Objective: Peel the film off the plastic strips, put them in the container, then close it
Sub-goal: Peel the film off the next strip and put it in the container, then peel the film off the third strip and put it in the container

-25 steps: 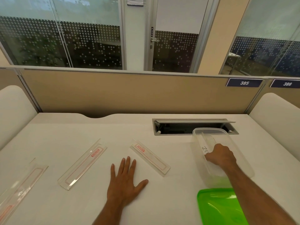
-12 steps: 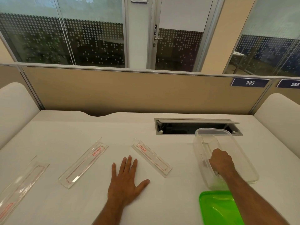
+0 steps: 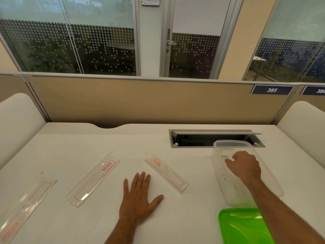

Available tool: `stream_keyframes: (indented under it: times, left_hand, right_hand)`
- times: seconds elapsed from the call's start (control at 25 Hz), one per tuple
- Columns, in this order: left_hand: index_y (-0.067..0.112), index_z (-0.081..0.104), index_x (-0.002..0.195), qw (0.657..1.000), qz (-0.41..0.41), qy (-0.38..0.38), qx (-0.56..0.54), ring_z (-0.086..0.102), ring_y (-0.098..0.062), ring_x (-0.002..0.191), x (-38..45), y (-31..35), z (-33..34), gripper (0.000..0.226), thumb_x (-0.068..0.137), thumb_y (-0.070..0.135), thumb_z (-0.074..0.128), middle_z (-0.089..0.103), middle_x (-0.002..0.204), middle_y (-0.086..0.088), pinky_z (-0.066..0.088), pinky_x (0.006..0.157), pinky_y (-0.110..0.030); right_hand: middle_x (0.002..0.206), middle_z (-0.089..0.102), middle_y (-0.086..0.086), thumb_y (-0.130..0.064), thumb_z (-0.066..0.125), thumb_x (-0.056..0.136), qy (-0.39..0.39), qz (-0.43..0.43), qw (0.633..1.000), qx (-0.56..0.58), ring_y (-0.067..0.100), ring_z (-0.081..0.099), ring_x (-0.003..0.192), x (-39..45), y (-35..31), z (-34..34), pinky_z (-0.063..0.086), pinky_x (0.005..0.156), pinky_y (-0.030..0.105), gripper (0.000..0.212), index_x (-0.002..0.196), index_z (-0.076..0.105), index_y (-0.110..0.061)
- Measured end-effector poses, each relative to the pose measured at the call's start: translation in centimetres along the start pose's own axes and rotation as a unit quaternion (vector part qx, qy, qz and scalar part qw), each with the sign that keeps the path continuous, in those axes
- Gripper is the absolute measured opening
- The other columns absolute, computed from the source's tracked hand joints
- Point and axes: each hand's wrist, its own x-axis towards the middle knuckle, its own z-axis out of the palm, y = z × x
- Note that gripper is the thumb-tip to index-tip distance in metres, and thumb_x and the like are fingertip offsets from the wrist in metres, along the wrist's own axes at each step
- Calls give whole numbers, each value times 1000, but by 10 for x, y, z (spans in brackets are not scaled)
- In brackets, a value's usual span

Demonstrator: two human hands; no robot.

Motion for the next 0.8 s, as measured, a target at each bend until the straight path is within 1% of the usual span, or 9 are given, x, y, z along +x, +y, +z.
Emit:
stream_keyframes:
  times: [0.08, 0.16, 0.2, 0.28, 0.4, 0.48, 0.56, 0.72, 0.8]
  left_hand:
    - [26, 16, 156, 1000, 2, 16, -26, 5, -16, 152, 1, 1, -3, 97, 80, 86, 6, 16, 165, 6, -12, 121, -49]
    - [22, 32, 151, 998, 19, 48, -47, 25, -20, 148, 5, 2, -6, 86, 86, 78, 24, 34, 158, 2, 7, 123, -50]
    - [19, 41, 147, 995, 37, 70, -57, 35, -23, 143, 10, 3, -9, 78, 89, 71, 35, 43, 153, 0, 18, 121, -52]
    - [15, 51, 140, 989, 75, 116, -58, 48, -27, 135, 24, 7, -15, 67, 88, 58, 52, 53, 145, -5, 32, 114, -57]
    - [25, 29, 152, 993, 101, 63, -13, 24, -24, 149, 53, 14, -34, 70, 92, 55, 48, 29, 161, -1, 11, 122, -55]
    - [34, 9, 155, 994, 102, 22, 38, 1, -23, 153, 71, 16, -41, 74, 94, 56, 45, 4, 167, 4, -11, 119, -54]
    - [37, 2, 154, 992, 99, -3, 80, -9, -24, 152, 80, 14, -42, 76, 95, 52, 47, -5, 167, 5, -21, 113, -54]
    - [38, 22, 151, 992, 93, 26, 78, 8, -26, 152, 81, 6, -42, 66, 94, 39, 55, 18, 165, 6, -20, 113, -58]
    - [34, 40, 144, 990, 97, 51, 84, 26, -25, 147, 79, 4, -47, 54, 93, 32, 59, 38, 156, 4, -7, 118, -59]
  right_hand:
    - [91, 75, 9, -31, 73, 82, 114, -70, 987, 87, 32, 69, 80, -5, -17, -3, 54, 72, 37, 27, 101, 72, -12]
    - [85, 74, 8, -20, 75, 80, 177, -197, 957, 121, 31, 68, 74, -16, -39, -3, 53, 68, 35, 18, 97, 73, -12]
    - [82, 74, 6, -17, 75, 79, 178, -256, 941, 129, 28, 68, 71, -24, -51, -1, 53, 67, 33, 17, 95, 73, -12]
    - [81, 73, -1, -25, 73, 81, 87, -316, 935, 135, 16, 65, 68, -42, -74, 10, 57, 66, 30, 19, 97, 72, -16]
    - [101, 70, -9, -52, 65, 81, -124, -292, 948, 34, 9, 64, 84, -68, -97, 42, 53, 74, 25, 44, 115, 65, -26]
    - [114, 68, -7, -57, 66, 77, -192, -270, 943, -27, 13, 65, 96, -81, -101, 64, 50, 77, 24, 55, 123, 60, -27]
    - [116, 68, -4, -51, 67, 79, -214, -266, 939, -38, 16, 66, 97, -88, -101, 77, 51, 75, 23, 49, 120, 62, -26]
    - [106, 72, -1, -39, 66, 83, -208, -236, 949, 17, 17, 68, 90, -89, -97, 84, 53, 76, 24, 34, 113, 69, -24]
    - [101, 74, -3, -38, 65, 84, -188, -242, 952, 19, 16, 68, 87, -91, -94, 82, 51, 74, 22, 30, 110, 71, -25]
